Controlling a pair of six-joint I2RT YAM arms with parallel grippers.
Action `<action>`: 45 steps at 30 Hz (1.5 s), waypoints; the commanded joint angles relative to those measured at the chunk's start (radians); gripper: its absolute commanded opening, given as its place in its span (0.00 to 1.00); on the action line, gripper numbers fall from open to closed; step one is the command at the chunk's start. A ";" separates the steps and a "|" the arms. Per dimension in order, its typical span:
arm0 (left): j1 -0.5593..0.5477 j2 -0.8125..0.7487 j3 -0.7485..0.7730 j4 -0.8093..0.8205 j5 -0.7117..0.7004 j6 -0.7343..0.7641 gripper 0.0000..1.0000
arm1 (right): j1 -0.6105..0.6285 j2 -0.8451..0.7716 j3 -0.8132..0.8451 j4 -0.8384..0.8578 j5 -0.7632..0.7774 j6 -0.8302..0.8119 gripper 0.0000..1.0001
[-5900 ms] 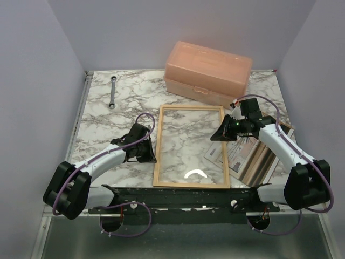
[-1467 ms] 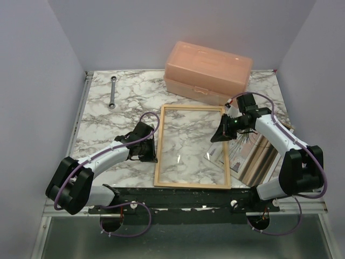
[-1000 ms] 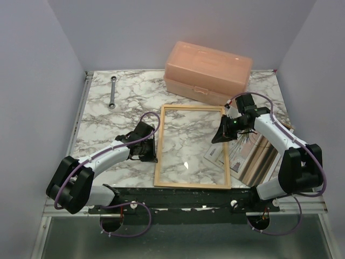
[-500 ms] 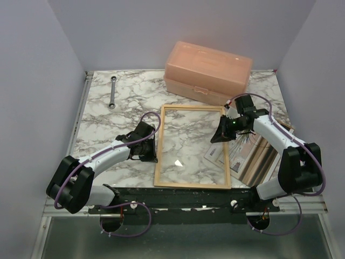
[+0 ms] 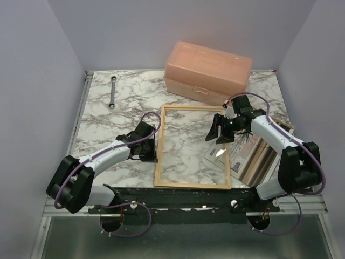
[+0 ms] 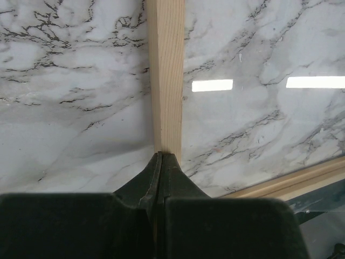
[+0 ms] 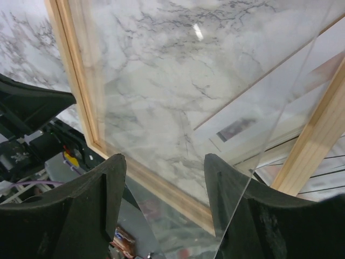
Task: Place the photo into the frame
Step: Place the photo frame item in the photo frame.
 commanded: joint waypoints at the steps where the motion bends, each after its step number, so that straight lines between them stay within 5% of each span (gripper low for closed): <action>1: -0.028 0.077 -0.062 -0.045 -0.066 0.027 0.00 | 0.021 -0.003 -0.003 0.023 0.084 0.016 0.68; 22: -0.031 0.069 -0.066 -0.042 -0.076 0.027 0.00 | 0.085 0.013 -0.038 0.045 0.314 0.043 0.91; 45: -0.035 0.058 -0.067 -0.042 -0.083 0.023 0.00 | 0.096 -0.037 -0.067 0.016 0.524 0.052 1.00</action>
